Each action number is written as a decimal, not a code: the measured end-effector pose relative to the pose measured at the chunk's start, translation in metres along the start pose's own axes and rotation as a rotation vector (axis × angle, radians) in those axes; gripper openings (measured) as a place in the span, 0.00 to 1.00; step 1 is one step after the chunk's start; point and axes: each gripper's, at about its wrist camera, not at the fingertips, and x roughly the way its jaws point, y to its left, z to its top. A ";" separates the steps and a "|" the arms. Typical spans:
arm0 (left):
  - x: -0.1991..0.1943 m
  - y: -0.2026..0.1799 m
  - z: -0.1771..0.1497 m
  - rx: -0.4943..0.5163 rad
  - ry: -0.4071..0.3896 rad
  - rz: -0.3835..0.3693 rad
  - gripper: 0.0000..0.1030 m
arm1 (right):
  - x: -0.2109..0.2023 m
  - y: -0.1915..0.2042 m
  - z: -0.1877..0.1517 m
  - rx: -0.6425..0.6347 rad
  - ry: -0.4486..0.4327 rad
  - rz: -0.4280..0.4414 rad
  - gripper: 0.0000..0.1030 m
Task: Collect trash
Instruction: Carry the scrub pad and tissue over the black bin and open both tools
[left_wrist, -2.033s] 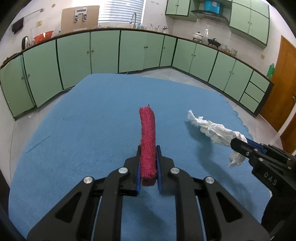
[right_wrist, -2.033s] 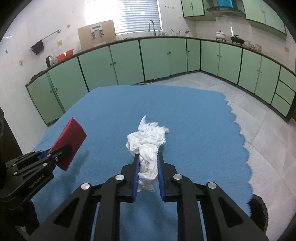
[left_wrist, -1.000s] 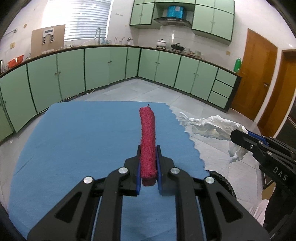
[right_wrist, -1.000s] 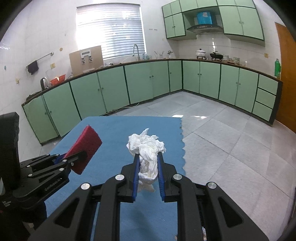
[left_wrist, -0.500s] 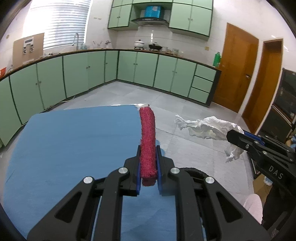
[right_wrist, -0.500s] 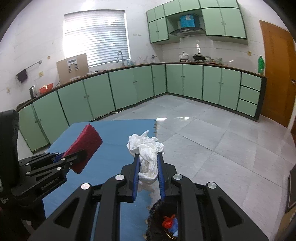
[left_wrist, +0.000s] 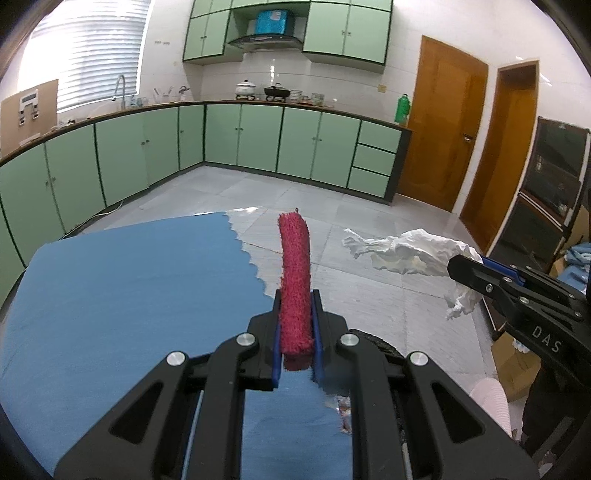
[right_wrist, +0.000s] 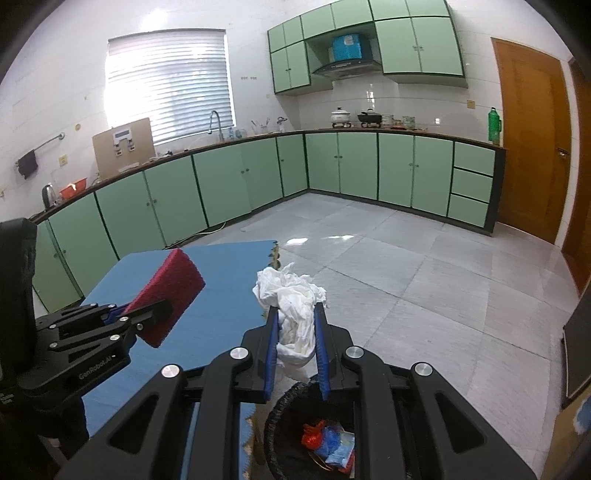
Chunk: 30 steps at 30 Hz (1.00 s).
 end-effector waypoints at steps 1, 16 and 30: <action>0.001 -0.003 -0.001 0.004 0.001 -0.006 0.12 | -0.002 -0.003 -0.001 0.004 -0.002 -0.007 0.17; 0.039 -0.056 -0.018 0.072 0.059 -0.132 0.12 | -0.029 -0.051 -0.022 0.069 0.005 -0.118 0.17; 0.087 -0.086 -0.044 0.121 0.125 -0.181 0.12 | -0.016 -0.080 -0.054 0.128 0.084 -0.169 0.17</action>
